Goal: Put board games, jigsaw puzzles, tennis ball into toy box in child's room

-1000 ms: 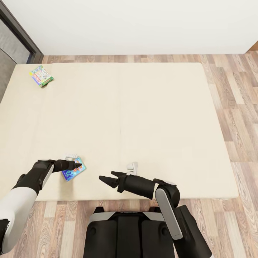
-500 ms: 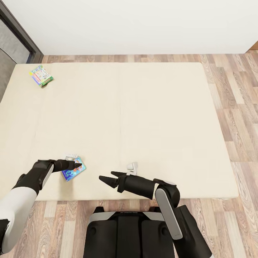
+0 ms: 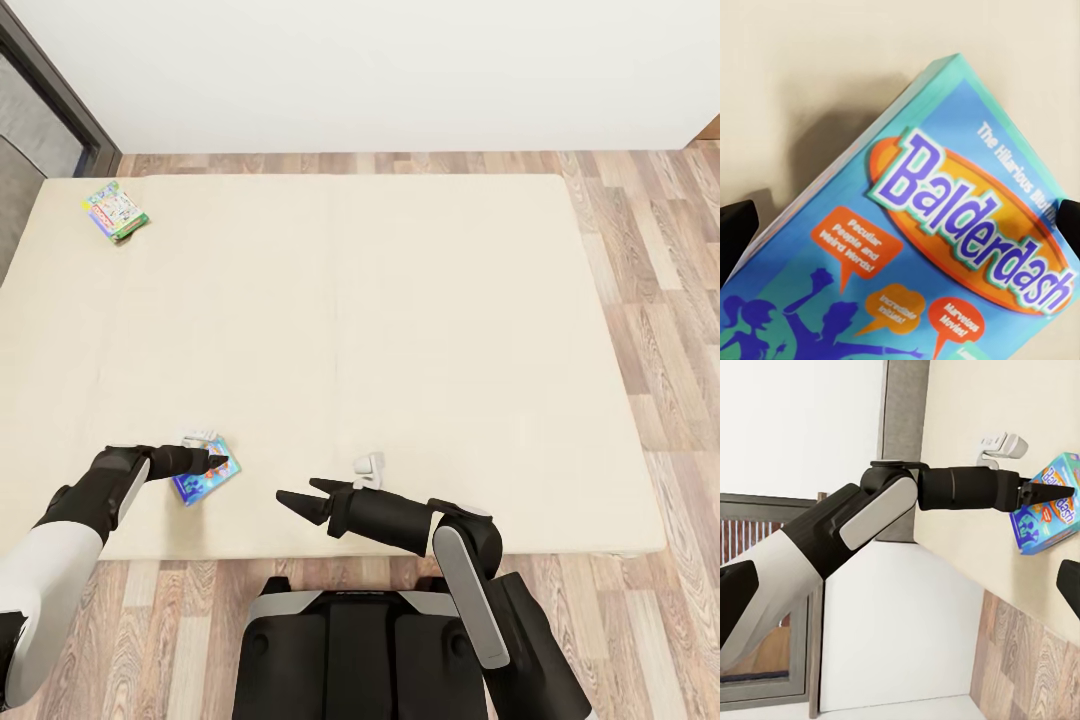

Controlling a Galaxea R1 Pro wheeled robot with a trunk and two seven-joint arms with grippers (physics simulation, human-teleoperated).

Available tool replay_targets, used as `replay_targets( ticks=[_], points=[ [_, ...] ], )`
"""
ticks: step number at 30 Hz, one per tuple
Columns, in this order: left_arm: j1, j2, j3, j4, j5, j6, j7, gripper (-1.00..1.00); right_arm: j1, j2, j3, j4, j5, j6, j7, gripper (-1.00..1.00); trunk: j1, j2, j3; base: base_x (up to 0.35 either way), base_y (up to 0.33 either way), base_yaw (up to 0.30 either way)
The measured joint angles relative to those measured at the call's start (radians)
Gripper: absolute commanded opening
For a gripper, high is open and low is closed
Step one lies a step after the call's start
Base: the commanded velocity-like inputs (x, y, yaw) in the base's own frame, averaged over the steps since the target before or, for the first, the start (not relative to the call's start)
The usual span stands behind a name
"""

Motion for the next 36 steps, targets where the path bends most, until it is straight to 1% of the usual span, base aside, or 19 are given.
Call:
replay_targets(
  ticks=[7,11,20,30,33,36],
  points=[
    [0.001,0.0,0.003,-0.002,0.008,0.004,0.003,1.0,0.0,0.0,0.0,0.0,0.0,0.0,0.0,1.0,0.0,0.0,0.0,0.0,0.0,0.0],
    [0.002,0.0,0.005,-0.005,0.004,0.008,0.003,1.0,0.0,0.0,0.0,0.0,0.0,0.0,0.0,1.0,0.0,0.0,0.0,0.0,0.0,0.0],
    [0.002,0.0,0.008,-0.029,-0.048,0.034,0.005,1.0,0.0,0.0,0.0,0.0,0.0,0.0,0.0,1.0,0.0,0.0,0.0,0.0,0.0,0.0],
    [0.002,-0.001,0.006,-0.035,-0.062,0.035,0.007,1.0,0.0,0.0,0.0,0.0,0.0,0.0,0.0,1.0,0.0,0.0,0.0,0.0,-0.002,0.0],
    [0.001,0.0,0.005,-0.037,-0.073,0.033,0.009,1.0,0.0,0.0,0.0,0.0,0.0,0.0,0.0,1.0,0.0,0.0,0.0,0.0,-0.063,0.0],
    [0.001,0.0,0.005,-0.037,-0.074,0.033,0.008,1.0,0.0,0.0,0.0,0.0,0.0,0.0,0.0,1.0,0.0,0.0,0.0,0.0,-0.136,0.0]
  ],
)
